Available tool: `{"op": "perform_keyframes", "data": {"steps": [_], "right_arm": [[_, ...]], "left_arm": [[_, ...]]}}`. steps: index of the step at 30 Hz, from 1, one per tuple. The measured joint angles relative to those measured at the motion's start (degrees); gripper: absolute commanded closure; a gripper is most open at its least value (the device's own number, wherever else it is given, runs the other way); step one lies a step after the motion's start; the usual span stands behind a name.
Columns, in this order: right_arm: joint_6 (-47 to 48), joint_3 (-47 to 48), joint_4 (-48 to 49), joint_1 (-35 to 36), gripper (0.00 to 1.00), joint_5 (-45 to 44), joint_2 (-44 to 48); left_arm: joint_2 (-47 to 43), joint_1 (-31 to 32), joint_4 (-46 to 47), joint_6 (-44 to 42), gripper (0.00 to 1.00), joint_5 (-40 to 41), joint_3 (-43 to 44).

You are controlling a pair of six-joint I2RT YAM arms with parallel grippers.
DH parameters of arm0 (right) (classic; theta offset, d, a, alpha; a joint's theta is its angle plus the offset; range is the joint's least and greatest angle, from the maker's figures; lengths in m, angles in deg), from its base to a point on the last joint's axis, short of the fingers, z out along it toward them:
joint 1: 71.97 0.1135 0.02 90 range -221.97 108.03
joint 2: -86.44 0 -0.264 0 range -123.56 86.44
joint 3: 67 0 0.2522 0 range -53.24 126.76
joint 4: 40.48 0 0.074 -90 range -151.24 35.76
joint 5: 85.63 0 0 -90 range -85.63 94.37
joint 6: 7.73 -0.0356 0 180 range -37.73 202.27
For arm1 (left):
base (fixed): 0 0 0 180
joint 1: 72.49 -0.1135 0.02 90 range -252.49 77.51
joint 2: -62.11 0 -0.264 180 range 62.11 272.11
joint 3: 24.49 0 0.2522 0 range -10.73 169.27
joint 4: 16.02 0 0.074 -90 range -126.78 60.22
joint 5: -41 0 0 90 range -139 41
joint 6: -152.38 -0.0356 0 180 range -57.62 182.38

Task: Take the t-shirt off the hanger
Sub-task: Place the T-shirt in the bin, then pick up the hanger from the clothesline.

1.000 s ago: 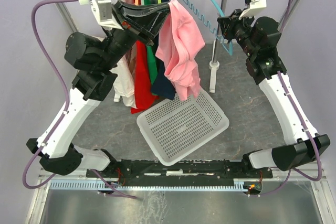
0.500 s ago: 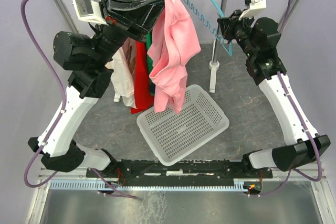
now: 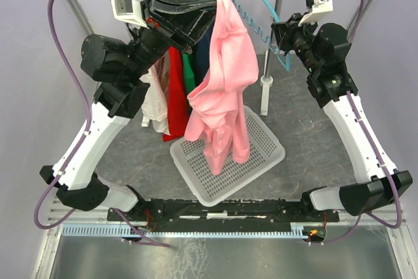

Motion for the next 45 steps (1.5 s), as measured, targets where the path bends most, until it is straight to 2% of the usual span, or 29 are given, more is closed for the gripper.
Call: {"op": "perform_keyframes", "data": {"steps": [6,13,19,27,29,30,31,33,35,37,45], "right_arm": [[0.15,0.0,-0.04,0.0,0.49,0.0,0.66],[0.2,0.0,0.0,0.0,0.32,-0.02,2.14],[0.66,0.0,-0.13,0.0,0.25,-0.04,3.63],[1.33,-0.02,-0.52,0.0,0.23,-0.09,7.5],[1.31,0.0,-0.52,0.0,0.23,-0.09,8.17],[1.29,0.0,-0.52,0.0,0.23,-0.09,8.41],[1.29,-0.02,-0.52,0.0,0.23,-0.13,8.63],[1.27,-0.26,-0.48,0.0,0.23,-0.13,9.01],[1.25,-0.68,-0.5,0.0,0.23,-0.15,9.27],[1.16,-1.11,-0.5,0.0,0.23,-0.15,9.4],[1.05,-1.81,-0.9,0.0,0.23,-0.15,9.73]], "left_arm": [[-0.35,0.0,0.98,2.32,0.97,-1.77,-5.49],[-1.44,0.0,0.63,3.98,0.97,-4.02,-14.73],[-3.04,0.0,-0.7,4.48,0.97,-6.14,-20.06],[-5.99,0.0,-5.92,5.07,0.96,-9.03,-22.29],[-7.17,0.0,-7.69,5.05,0.82,-9.31,-22.29],[-7.74,0.0,-8.63,5.03,0.69,-9.31,-22.29],[-8.33,0.0,-9.84,4.98,0.52,-9.25,-22.29],[-9.14,0.0,-11.91,4.66,0.35,-8.83,-22.29],[-9.62,0.0,-14.12,4.74,0.22,-8.22,-22.29],[-9.75,0.0,-16.13,4.74,0.18,-7.28,-22.29],[-9.73,0.0,-20.02,3.69,0.17,-4.13,-22.29]]}}
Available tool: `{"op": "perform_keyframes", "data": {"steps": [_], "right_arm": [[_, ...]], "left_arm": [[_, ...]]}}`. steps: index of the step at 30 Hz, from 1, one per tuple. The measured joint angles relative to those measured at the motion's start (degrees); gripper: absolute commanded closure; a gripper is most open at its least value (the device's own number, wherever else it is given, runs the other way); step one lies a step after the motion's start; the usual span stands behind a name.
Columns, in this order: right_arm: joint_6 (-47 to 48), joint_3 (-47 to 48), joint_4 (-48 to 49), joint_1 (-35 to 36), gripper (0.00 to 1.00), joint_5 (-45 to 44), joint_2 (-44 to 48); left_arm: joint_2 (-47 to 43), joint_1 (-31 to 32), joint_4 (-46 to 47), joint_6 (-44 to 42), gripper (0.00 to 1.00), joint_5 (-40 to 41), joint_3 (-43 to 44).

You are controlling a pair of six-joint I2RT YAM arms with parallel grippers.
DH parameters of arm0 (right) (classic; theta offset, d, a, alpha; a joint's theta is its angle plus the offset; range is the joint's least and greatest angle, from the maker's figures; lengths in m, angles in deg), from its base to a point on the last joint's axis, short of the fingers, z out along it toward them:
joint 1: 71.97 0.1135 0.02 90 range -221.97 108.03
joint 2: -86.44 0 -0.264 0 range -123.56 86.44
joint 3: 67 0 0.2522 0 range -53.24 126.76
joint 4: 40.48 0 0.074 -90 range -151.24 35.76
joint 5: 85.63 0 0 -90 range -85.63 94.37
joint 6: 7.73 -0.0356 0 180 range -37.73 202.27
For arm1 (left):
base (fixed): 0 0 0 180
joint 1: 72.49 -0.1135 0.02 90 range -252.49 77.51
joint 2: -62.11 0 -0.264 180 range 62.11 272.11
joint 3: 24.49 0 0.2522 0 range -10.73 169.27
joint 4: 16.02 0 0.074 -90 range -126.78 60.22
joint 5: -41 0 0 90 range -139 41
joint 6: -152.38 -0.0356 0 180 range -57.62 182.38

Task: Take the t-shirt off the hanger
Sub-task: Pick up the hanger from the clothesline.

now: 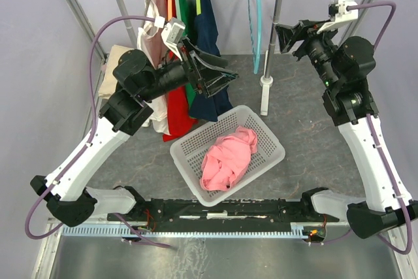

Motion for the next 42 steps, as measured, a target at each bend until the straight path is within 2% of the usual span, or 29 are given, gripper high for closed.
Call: {"op": "perform_keyframes", "data": {"steps": [3,12,15,24,33,42], "right_arm": [[0.0,-0.61,-0.15,0.0,0.22,0.02,0.72],[-0.52,-1.33,-1.68,0.0,0.25,0.79,4.74],[-1.29,-1.03,-1.81,0.02,0.26,2.03,5.31],[-2.62,4.74,-1.68,5.57,0.28,5.11,-0.55],[-0.48,12.83,-2.86,17.27,0.28,3.08,-12.09],[2.8,20.2,-5.27,26.84,0.28,-6.58,-21.81]], "left_arm": [[-0.02,0.0,-0.09,-0.9,0.17,3.43,0.0],[-0.55,0.0,-0.04,-6.1,0.17,24.02,0.0],[-1.03,0.0,0.0,-7.65,0.17,28.63,-0.02],[-6.14,0.0,2.05,-12.37,0.17,41.72,-3.37],[-6.97,0.0,2.97,-15.87,0.15,48.22,-3.43],[-7.78,0.0,2.97,-17.0,0.15,49.59,-4.22]]}}
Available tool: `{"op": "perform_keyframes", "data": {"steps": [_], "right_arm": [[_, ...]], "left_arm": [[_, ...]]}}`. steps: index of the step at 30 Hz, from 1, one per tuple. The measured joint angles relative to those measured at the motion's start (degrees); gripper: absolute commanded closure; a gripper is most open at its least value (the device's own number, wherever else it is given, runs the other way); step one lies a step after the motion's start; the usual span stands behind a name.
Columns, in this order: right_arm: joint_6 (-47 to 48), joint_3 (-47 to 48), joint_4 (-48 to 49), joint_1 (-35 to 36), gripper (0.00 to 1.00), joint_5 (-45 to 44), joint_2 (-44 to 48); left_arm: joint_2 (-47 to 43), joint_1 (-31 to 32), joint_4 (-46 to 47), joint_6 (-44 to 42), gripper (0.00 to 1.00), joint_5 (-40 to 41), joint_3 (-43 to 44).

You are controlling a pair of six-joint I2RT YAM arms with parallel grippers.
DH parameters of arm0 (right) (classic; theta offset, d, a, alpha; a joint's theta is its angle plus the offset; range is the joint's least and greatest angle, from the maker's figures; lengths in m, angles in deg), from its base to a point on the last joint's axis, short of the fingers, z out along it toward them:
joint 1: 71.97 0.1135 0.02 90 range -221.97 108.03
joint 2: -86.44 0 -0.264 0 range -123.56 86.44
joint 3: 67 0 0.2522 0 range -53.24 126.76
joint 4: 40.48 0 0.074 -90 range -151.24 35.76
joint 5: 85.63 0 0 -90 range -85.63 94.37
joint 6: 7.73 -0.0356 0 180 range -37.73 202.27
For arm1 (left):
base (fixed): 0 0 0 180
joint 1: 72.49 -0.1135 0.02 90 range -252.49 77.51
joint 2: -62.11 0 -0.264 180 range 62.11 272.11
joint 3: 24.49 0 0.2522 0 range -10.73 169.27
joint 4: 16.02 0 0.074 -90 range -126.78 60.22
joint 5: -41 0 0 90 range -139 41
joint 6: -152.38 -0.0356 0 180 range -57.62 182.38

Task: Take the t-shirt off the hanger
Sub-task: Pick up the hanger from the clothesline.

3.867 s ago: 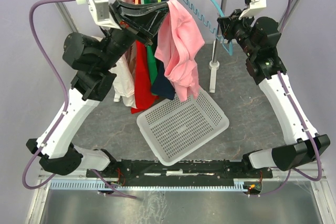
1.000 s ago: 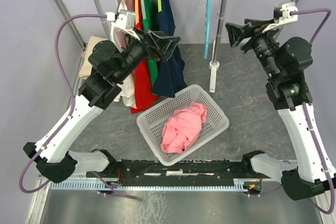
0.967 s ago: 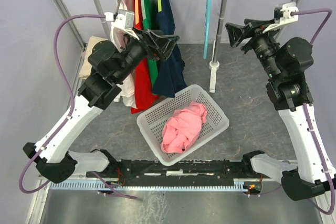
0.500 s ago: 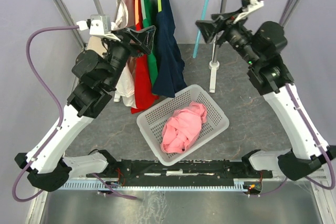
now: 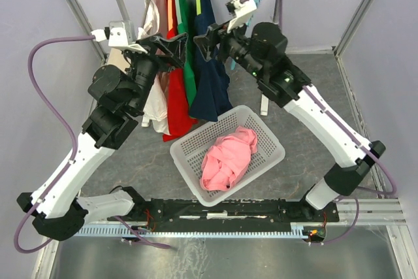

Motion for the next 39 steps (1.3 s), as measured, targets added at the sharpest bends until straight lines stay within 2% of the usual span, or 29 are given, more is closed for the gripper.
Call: {"op": "perform_keyframes", "data": {"steps": [7,17,23,29,32,35,39], "right_arm": [[1.18,6.78,-2.49,3.98,0.28,-10.38,-7.17],[2.38,14.12,-5.57,4.83,0.35,-20.5,-14.69],[2.97,16.22,-6.4,4.83,0.53,-23.89,-16.63],[3.56,17.29,-6.86,4.83,0.61,-27.02,-16.79],[3.65,17.59,-7.21,4.63,0.6,-28.26,-16.79],[3.67,17.64,-7.85,4.31,0.53,-28.68,-16.79],[3.56,17.99,-8.9,3.5,0.54,-28.61,-16.96]], "left_arm": [[-1.84,0.0,0.04,0.0,0.14,0.07,-1.92],[-2.38,0.0,0.09,-0.02,0.14,0.35,-2.69],[-2.38,0.0,0.2,-0.02,0.14,0.31,-2.75],[-2.38,0.0,0.44,0.0,0.14,-0.07,-2.75],[-2.38,0.0,0.5,0.0,0.14,-0.26,-2.75],[-2.38,0.0,0.5,0.0,0.14,-0.28,-2.75],[-2.36,0.0,0.5,0.0,0.14,-0.35,-2.75]]}}
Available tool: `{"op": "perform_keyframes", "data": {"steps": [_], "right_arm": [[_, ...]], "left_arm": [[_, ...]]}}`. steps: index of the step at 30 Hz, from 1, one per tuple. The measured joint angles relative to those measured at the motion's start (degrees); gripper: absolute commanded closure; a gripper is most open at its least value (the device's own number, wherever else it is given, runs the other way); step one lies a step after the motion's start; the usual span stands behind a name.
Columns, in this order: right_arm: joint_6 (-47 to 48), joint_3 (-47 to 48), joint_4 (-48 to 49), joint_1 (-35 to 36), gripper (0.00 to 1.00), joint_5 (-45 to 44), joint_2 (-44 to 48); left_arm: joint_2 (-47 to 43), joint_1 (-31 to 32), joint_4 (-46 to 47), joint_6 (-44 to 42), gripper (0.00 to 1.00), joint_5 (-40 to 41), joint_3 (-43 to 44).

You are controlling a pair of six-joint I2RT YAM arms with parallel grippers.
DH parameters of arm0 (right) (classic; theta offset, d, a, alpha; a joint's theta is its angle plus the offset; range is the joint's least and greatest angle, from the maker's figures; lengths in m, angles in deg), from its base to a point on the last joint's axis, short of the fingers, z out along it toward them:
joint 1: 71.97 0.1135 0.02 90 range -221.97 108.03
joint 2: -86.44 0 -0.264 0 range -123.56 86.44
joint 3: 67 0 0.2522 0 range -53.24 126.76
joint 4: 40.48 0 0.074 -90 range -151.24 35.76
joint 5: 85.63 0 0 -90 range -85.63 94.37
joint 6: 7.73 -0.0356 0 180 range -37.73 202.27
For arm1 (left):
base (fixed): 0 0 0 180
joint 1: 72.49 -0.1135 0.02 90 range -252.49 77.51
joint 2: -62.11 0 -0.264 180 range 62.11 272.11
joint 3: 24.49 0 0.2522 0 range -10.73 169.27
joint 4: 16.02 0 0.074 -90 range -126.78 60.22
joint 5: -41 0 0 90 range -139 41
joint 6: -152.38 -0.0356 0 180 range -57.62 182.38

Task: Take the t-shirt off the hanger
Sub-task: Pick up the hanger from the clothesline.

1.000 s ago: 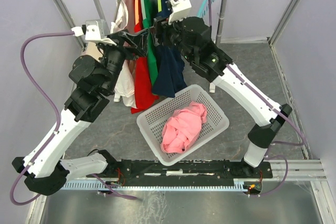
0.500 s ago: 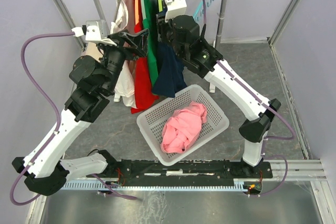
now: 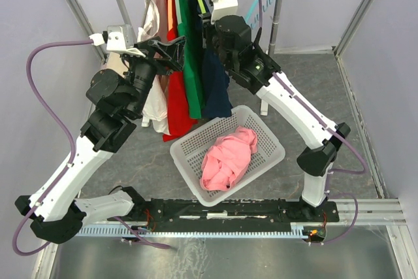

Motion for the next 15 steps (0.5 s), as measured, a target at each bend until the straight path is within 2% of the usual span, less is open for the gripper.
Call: {"op": "perform_keyframes", "data": {"steps": [8,15], "right_arm": [[-0.37,2.45,-0.87,-1.22,0.56,0.68,-1.95],[-0.42,4.48,-1.05,-1.79,0.65,1.81,-3.76]], "left_arm": [[0.02,0.0,0.04,0.0,0.14,-0.2,-0.02],[0.02,0.0,0.5,-0.02,0.14,-0.2,0.0]]}}
